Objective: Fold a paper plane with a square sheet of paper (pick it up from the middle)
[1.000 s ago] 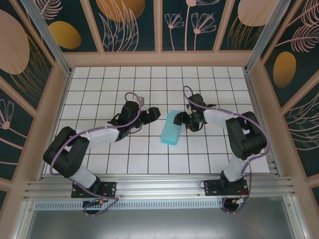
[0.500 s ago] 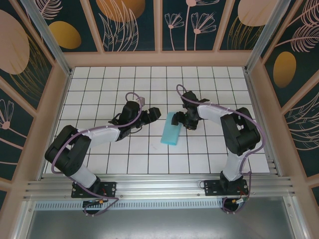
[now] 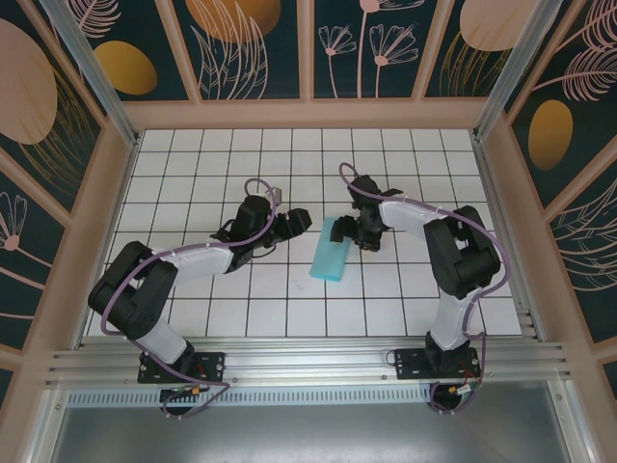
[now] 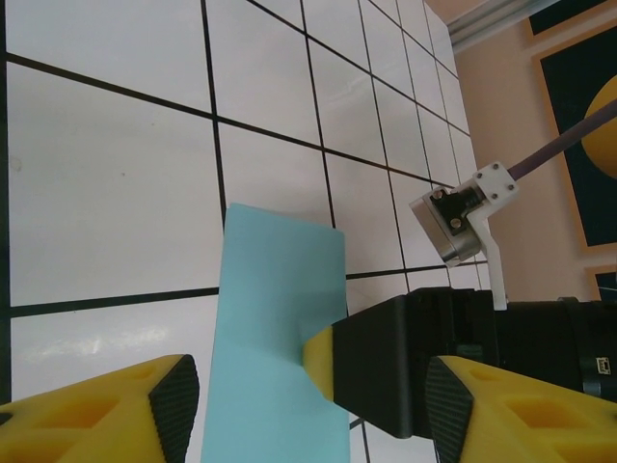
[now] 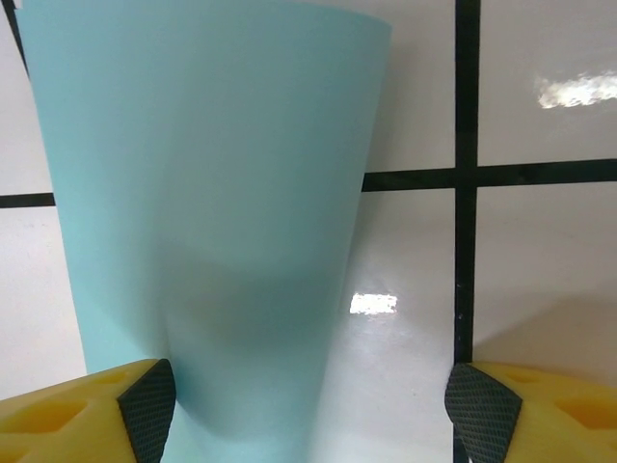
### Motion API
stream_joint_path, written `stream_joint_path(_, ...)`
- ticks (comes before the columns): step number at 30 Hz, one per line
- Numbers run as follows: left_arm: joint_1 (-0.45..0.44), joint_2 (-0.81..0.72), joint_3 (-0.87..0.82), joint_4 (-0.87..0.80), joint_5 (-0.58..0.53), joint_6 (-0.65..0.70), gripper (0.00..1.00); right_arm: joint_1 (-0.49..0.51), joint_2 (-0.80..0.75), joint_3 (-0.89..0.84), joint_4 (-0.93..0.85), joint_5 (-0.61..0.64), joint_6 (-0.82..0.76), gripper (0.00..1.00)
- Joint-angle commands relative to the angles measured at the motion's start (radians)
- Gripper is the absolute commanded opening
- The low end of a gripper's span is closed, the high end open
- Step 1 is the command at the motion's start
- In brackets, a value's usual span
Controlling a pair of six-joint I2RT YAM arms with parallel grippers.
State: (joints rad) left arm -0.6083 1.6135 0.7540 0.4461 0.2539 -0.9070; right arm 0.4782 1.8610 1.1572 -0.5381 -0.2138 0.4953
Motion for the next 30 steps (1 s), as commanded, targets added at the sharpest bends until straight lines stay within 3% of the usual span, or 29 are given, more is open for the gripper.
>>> stream_joint_path(1, -0.005, 0.017, 0.015, 0.028, 0.015, 0.006, 0.65, 0.006, 0.103, -0.042, 0.003, 0.061, -0.007, 0.79)
stream_joint_path(17, -0.005, 0.081, 0.056, 0.002, 0.052, -0.002, 0.54, 0.009, 0.145, -0.047, 0.006, 0.083, -0.047, 0.77)
stream_joint_path(30, -0.006, 0.092, 0.063, -0.005, 0.053, -0.008, 0.53, 0.002, 0.157, -0.042, -0.002, 0.106, -0.071, 0.76)
